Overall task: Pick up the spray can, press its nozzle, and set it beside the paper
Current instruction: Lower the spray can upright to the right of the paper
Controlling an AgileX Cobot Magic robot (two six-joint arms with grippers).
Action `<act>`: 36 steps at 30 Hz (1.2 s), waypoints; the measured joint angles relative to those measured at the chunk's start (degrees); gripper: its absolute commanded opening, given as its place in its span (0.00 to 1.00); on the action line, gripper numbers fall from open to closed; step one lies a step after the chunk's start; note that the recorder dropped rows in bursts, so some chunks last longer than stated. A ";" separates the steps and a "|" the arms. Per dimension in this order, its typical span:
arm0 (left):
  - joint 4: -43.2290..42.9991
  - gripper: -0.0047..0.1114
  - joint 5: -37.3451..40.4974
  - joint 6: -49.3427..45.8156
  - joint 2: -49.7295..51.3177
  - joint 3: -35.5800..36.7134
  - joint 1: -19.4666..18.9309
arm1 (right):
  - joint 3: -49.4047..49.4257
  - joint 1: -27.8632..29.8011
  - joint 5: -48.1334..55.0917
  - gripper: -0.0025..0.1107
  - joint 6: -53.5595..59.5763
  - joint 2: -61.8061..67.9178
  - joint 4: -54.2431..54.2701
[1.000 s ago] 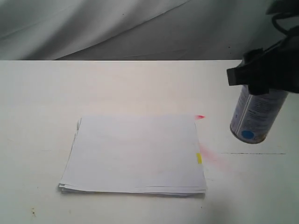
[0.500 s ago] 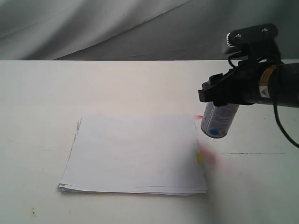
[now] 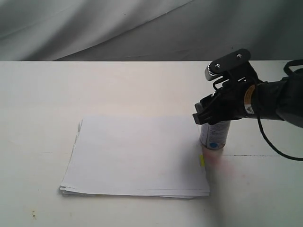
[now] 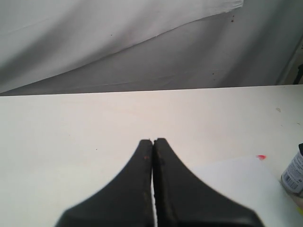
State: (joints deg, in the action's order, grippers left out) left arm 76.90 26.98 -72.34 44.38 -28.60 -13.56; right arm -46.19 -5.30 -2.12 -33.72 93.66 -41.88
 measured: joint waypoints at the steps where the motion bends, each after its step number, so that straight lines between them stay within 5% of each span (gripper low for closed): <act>1: 0.00 0.04 0.00 0.00 0.00 0.00 0.00 | 0.00 0.00 0.00 0.02 0.16 0.03 -0.10; 36: 0.00 0.04 0.00 0.00 0.00 0.00 0.00 | 0.00 0.00 6.79 0.02 0.36 0.03 6.21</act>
State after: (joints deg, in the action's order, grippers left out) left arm 76.90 26.98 -72.34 44.38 -28.60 -13.56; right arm -46.19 -5.30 4.68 -33.36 93.68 -35.67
